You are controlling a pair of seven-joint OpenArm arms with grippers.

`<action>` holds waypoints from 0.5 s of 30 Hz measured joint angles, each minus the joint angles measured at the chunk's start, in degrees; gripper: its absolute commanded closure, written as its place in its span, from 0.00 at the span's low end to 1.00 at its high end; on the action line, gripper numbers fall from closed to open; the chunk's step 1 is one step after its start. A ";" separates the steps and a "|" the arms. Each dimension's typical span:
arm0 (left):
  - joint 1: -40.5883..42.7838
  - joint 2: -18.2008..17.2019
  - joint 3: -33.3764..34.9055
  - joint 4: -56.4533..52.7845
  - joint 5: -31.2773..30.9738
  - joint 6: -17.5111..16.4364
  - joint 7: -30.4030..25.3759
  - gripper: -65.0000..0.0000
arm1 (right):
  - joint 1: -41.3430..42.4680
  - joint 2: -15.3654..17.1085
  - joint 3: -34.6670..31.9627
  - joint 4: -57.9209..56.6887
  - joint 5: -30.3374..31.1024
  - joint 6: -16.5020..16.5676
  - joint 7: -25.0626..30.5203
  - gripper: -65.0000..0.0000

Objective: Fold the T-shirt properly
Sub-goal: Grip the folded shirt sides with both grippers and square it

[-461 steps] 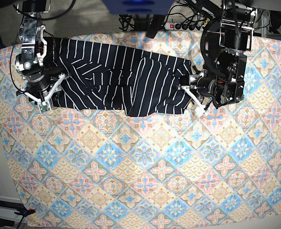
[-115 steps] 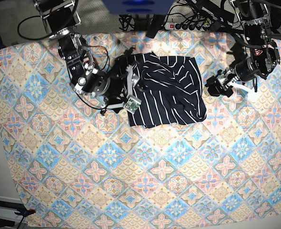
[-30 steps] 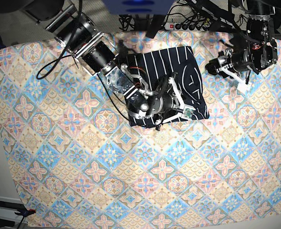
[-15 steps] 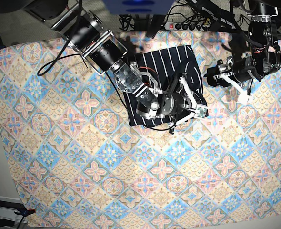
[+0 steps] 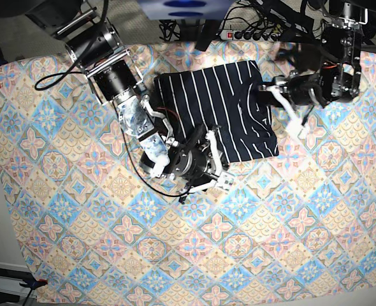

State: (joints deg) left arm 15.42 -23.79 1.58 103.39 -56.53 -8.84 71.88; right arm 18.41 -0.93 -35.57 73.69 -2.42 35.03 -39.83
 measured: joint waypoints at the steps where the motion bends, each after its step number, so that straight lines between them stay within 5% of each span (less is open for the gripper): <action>1: -0.79 -0.15 2.25 0.35 -0.46 -0.04 0.07 1.00 | -0.02 -0.02 0.39 -1.42 -0.31 -0.48 -0.17 0.80; 9: -7.02 -3.08 18.64 0.22 2.73 0.13 0.72 1.00 | 1.77 0.17 6.82 -10.14 -0.26 -0.33 3.98 0.80; 15: -7.34 -3.69 23.82 -0.31 14.47 0.11 0.85 1.00 | 3.48 0.63 6.36 -16.87 0.00 -0.15 6.36 0.80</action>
State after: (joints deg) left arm 8.08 -27.49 25.41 103.09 -42.06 -8.73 72.73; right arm 21.89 -0.30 -29.21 56.82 -2.42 34.87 -33.47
